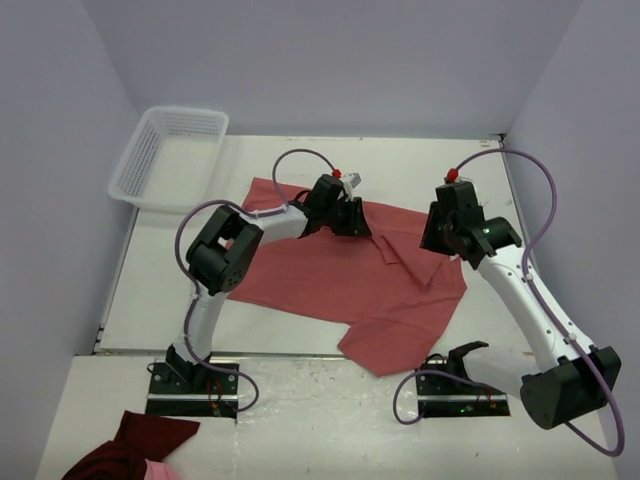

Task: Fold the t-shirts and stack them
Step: Fold the flattened tshirt in 1/3 of the way

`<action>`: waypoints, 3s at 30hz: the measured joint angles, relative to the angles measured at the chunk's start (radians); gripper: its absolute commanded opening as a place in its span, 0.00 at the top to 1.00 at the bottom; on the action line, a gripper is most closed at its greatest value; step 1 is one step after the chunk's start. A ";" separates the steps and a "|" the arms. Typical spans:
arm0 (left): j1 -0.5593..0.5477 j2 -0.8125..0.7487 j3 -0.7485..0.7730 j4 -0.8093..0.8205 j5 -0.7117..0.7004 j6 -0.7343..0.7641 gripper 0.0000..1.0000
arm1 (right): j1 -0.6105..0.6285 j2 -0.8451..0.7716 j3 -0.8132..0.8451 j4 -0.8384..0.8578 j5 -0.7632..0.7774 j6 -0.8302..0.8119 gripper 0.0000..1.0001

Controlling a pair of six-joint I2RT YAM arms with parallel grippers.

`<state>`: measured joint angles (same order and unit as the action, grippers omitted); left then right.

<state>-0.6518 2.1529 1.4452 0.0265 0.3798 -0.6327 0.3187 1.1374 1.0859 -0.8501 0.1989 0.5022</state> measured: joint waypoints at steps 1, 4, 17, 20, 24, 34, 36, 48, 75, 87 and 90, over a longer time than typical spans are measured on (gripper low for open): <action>-0.010 0.031 0.026 0.002 0.007 -0.007 0.61 | 0.000 -0.003 0.000 0.000 0.000 0.002 0.68; -0.034 0.092 0.074 0.002 0.018 -0.028 0.61 | 0.000 -0.003 -0.012 0.002 0.000 0.003 0.68; -0.073 0.111 0.099 0.046 0.043 -0.056 0.60 | 0.000 0.043 -0.042 0.018 0.000 0.003 0.67; -0.082 0.103 0.065 0.050 0.038 -0.060 0.59 | 0.000 0.043 -0.043 0.023 0.000 0.003 0.67; -0.093 0.056 0.023 0.035 -0.002 -0.063 0.58 | 0.000 0.043 -0.043 0.029 0.000 0.003 0.67; -0.151 -0.007 0.006 0.017 -0.030 -0.068 0.58 | 0.000 0.043 -0.057 0.032 0.000 0.003 0.67; -0.164 -0.007 0.006 0.016 -0.028 -0.072 0.58 | 0.000 0.042 -0.058 0.032 0.000 0.003 0.66; -0.201 -0.001 0.026 -0.023 -0.066 -0.081 0.57 | 0.000 0.026 -0.059 0.032 0.001 0.003 0.65; -0.201 0.091 0.113 -0.091 -0.114 -0.081 0.79 | -0.003 -0.012 -0.061 0.025 0.019 0.002 0.64; -0.201 0.093 0.113 -0.104 -0.122 -0.081 0.80 | -0.006 -0.027 -0.054 0.020 0.019 0.002 0.64; -0.201 0.093 0.116 -0.101 -0.112 -0.082 0.71 | -0.006 -0.027 -0.054 0.020 0.019 0.002 0.64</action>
<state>-0.8528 2.2459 1.5616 -0.0750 0.2676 -0.7143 0.3130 1.1103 1.0317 -0.8303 0.2176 0.5045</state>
